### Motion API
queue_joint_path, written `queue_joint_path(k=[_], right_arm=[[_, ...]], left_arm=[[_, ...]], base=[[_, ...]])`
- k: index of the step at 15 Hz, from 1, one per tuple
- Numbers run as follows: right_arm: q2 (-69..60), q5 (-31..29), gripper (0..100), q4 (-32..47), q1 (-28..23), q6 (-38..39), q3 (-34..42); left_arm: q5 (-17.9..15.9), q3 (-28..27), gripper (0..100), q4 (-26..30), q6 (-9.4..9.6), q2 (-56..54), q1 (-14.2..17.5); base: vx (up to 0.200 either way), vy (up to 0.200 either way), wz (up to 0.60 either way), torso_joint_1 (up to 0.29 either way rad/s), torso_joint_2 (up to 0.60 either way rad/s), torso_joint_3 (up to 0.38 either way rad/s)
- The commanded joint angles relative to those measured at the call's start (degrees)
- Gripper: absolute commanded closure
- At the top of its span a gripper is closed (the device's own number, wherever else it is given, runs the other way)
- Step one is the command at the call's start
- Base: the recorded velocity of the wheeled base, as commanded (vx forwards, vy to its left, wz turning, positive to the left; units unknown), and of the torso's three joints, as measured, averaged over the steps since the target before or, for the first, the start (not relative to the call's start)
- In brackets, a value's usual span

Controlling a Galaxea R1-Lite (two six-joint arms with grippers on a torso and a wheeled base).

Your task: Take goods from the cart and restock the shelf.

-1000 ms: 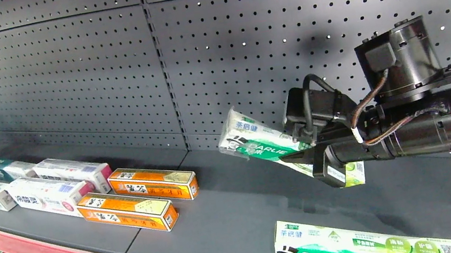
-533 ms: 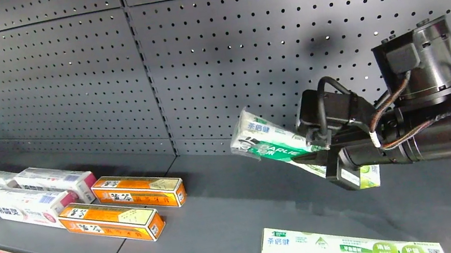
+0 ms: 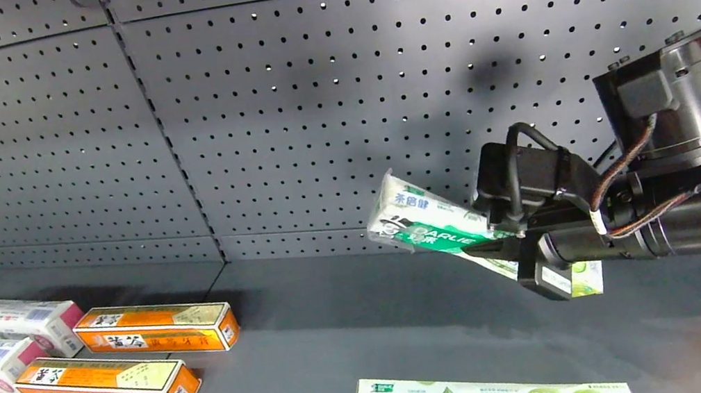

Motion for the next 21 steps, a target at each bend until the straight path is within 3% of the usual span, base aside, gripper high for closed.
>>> queue_joint_path(k=[1,21], right_arm=[[-0.1,0.2,100,0.0,-0.4,-0.1,0.0],[-3.7,0.7,100,-2.1,-1.8,-0.2,6.5]], left_arm=[[0.0,0.0,0,0.0,-0.02,0.0,0.0],[0.0,0.0,0,0.0,-0.02,0.0,0.0]], base=[[0.000,0.000,0.00,0.000,0.00,0.000],[0.000,0.000,-0.06,0.000,0.00,0.000]])
